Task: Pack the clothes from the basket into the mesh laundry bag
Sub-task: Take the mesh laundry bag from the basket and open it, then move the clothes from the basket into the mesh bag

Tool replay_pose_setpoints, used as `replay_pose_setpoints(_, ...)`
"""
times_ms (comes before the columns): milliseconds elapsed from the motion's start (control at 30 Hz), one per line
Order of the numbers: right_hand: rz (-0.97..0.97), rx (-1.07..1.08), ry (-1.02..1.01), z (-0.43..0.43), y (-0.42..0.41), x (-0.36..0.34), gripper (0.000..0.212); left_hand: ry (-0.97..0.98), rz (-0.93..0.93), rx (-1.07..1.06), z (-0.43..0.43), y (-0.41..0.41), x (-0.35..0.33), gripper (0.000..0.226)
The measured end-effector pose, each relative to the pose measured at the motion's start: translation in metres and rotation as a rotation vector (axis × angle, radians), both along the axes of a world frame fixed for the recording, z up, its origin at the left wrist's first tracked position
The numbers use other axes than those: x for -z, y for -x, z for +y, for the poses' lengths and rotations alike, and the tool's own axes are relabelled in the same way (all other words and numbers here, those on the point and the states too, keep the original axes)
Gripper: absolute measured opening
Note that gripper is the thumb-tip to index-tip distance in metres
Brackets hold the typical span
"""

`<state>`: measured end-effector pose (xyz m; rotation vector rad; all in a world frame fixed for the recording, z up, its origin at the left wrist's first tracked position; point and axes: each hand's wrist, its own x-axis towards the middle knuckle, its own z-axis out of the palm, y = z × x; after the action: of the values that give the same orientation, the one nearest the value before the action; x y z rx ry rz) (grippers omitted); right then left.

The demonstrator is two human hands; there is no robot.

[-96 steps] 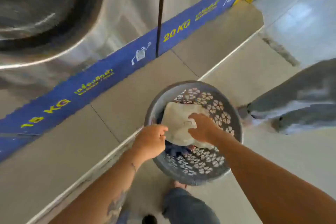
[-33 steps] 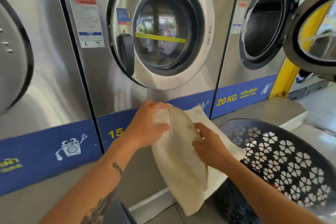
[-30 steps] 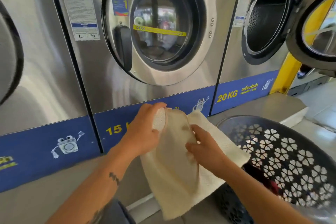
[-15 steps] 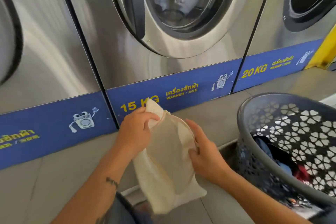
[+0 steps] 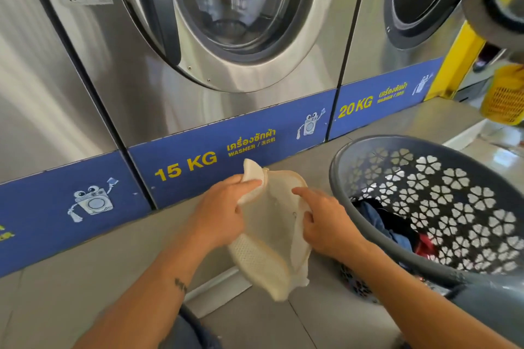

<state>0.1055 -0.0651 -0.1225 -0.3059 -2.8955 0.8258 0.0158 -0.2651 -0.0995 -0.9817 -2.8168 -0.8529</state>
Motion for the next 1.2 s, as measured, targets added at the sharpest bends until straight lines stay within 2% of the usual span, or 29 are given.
replay_pose_setpoints(167,-0.048,-0.111,-0.181,0.019,-0.017,-0.009,0.062,-0.089,0.038,-0.043,0.032,-0.016,-0.011,0.064)
replay_pose_setpoints(300,-0.07,-0.167,-0.261,0.051,-0.028,-0.017,0.058,-0.039,0.033,-0.062,0.061,-0.016,-0.02,0.059)
replay_pose_setpoints(400,-0.053,-0.184,-0.257,0.083,-0.032,-0.025,0.051,-0.021,0.004,-0.09,0.085,-0.007,-0.028,0.056)
replay_pose_setpoints(567,-0.044,-0.042,-0.142,0.151,-0.023,-0.011,0.051,0.039,-0.047,-0.123,0.131,0.013,-0.034,0.059)
replay_pose_setpoints(667,-0.219,0.017,-0.139,0.187,-0.01,0.017,0.056,0.042,-0.086,-0.115,0.152,0.02,-0.021,0.058)
replay_pose_setpoints(833,-0.558,-0.008,-0.282,0.221,0.022,0.073,0.077,0.066,-0.133,-0.106,0.173,0.04,0.0,0.058)
replay_pose_setpoints(1033,-0.919,-0.044,-0.34,0.236,0.059,0.135,0.113,0.118,-0.149,-0.018,0.191,0.068,0.011,0.059)
replay_pose_setpoints(1133,-1.007,-0.05,-0.345,0.234,0.065,0.164,0.123,0.135,-0.213,0.035,0.195,0.076,0.016,0.062)
replay_pose_setpoints(1200,-0.969,-0.099,-0.45,0.229,0.062,0.177,0.113,0.137,-0.227,0.045,0.195,0.08,0.017,0.062)
